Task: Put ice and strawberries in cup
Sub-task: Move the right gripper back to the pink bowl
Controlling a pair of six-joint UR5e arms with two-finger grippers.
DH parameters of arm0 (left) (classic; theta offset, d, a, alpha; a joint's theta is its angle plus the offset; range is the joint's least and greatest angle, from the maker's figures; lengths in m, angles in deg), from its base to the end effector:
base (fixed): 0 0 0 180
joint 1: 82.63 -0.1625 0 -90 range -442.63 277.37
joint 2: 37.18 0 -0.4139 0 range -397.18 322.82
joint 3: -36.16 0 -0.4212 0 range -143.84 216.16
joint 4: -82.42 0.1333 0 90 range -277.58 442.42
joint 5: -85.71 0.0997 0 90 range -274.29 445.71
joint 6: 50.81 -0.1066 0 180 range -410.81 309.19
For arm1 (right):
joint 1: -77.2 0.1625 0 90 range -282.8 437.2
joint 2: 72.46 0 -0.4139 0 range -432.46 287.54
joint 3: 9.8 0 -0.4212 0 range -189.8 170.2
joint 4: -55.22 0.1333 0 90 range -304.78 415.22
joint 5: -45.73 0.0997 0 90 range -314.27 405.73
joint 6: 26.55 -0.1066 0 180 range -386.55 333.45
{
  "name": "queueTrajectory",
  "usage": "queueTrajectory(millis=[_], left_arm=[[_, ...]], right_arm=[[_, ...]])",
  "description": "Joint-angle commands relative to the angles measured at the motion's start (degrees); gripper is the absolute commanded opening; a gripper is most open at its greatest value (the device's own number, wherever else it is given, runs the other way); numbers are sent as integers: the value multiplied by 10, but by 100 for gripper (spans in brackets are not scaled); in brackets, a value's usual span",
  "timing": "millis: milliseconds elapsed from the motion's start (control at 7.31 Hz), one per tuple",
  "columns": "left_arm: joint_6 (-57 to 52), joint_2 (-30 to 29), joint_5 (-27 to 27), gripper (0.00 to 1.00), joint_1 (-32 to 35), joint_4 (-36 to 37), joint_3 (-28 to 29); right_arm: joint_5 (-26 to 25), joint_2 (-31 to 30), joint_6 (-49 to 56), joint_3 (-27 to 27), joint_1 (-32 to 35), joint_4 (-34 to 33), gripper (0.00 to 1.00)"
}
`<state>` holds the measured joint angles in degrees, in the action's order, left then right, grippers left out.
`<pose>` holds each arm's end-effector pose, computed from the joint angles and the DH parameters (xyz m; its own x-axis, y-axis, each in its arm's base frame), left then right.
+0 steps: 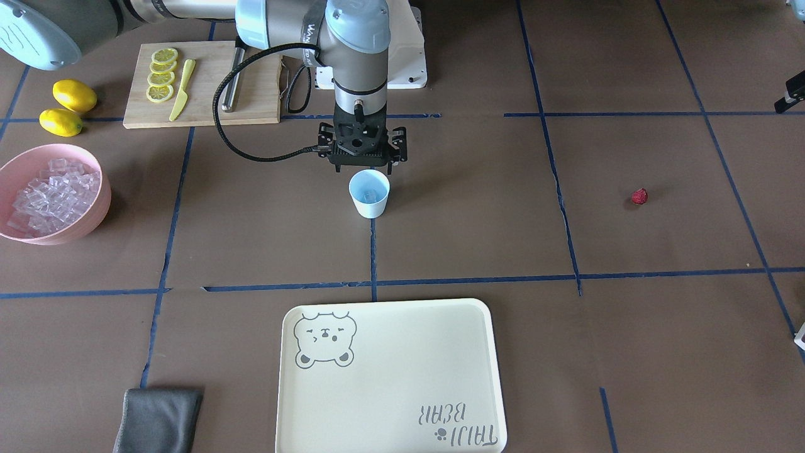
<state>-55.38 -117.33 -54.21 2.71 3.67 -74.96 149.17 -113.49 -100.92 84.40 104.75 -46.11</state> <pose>-0.0157 -0.4447 0.5566 0.6332 0.1318 -0.7627 -0.1321 0.9893 0.0613 -0.5777 -0.4238 0.1078 0.7203 0.0802 0.6890 -0.1229 0.9923 0.0130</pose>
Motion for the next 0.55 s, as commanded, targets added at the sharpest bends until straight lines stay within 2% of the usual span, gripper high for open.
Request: queueTrajectory(millis=[0,137,410], left_arm=[[0,0,0,100,0,0,-1],[0,0,0,100,0,-1,0],[0,0,0,100,0,0,0]], right_arm=[[3,0,6,13,14,-2,100],[14,-8,15,31,33,-7,100],[76,-39,103,71,92,-32,100]])
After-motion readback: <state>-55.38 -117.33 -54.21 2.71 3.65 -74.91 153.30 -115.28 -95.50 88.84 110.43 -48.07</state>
